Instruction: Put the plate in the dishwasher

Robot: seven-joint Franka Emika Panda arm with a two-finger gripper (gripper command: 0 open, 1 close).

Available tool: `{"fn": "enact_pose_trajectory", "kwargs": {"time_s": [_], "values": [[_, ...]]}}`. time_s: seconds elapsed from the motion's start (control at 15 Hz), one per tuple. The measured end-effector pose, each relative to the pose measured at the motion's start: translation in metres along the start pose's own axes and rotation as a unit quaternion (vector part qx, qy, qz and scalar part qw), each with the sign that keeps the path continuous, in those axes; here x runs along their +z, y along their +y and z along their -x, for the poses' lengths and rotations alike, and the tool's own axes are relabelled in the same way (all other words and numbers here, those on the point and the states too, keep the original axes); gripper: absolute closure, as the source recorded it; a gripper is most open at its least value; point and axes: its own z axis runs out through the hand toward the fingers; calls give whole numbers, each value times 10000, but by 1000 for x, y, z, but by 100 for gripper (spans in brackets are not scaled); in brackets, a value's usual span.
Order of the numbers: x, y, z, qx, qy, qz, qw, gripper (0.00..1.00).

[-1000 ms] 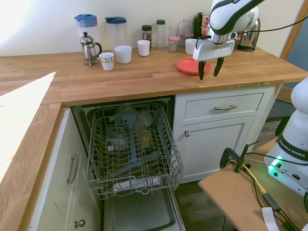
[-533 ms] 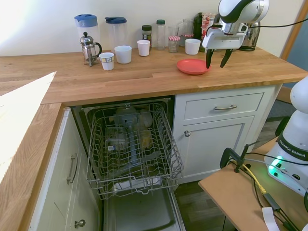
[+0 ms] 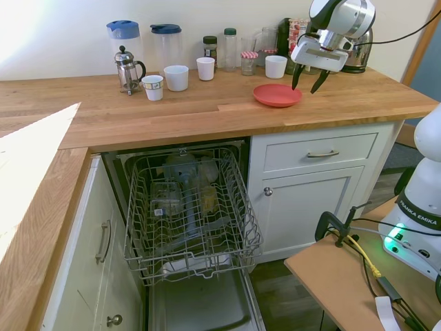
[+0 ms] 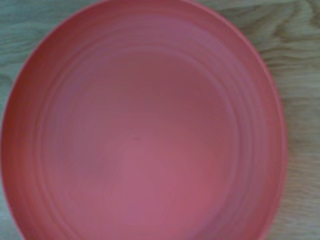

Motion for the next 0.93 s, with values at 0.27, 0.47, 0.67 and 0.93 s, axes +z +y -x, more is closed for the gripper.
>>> {"fn": "enact_pose_trajectory", "kwargs": {"time_s": [0.27, 0.47, 0.67, 0.93], "values": [[19, -9, -15, 131, -152, -94, 9998, 100], [28, -10, -21, 216, -204, -80, 9995, 100], [37, -13, -26, 304, -257, -98, 9992, 100], [39, -8, -33, 391, -318, -190, 9986, 100]]}}
